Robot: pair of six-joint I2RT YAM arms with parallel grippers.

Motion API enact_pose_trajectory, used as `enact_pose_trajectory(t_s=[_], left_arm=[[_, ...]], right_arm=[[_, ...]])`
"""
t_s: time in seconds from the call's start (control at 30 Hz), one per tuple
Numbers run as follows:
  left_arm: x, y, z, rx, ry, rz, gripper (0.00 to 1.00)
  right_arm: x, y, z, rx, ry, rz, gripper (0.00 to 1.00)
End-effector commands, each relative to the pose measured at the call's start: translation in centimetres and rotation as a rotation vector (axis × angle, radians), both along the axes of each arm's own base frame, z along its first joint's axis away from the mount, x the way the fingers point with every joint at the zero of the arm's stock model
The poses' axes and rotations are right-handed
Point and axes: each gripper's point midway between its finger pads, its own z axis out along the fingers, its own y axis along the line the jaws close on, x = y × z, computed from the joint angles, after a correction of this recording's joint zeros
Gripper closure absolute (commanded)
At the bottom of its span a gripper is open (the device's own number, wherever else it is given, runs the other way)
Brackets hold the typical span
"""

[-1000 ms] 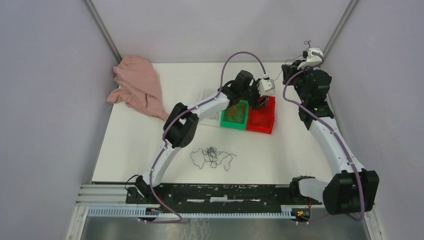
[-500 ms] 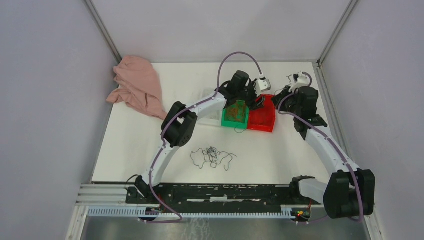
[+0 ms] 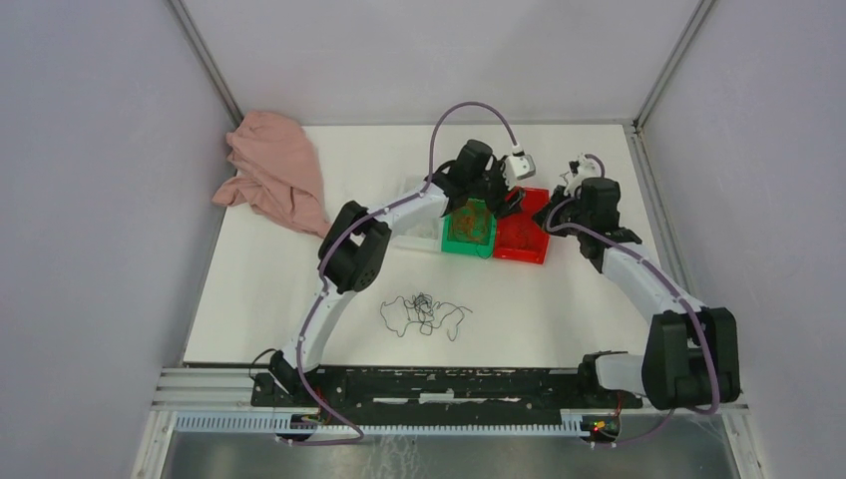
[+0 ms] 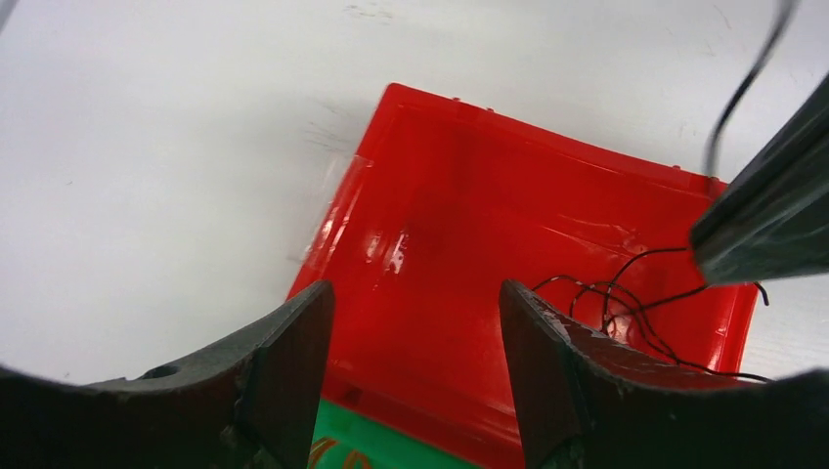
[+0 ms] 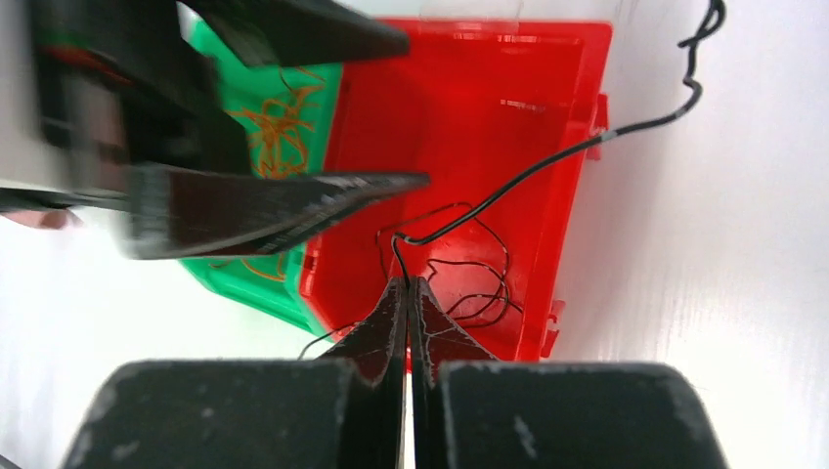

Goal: Untangle the cables
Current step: Place the cable in the bin.

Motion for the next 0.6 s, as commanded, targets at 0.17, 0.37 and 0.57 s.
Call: enact_pose_trajectory(t_s=[0.17,0.37,0.57], left_arm=[[4.0,5.1,15.7,-0.22,-0.076,0.186,0.28],[3.3,9.3,18.3,-0.19,-0.057,0.189,0.2],[-5.0,14.6,13.4,0.06,0.046,-0.134,0.21]], right_arm=[[1.6,2.7,-3.6,-0.135,0.1,0.075,1.0],[2.5,2.5,-4.8,-0.224,0.18,0.056,1.0],[3.7,1.9,-6.8,-0.343,0.315,0.061,1.0]])
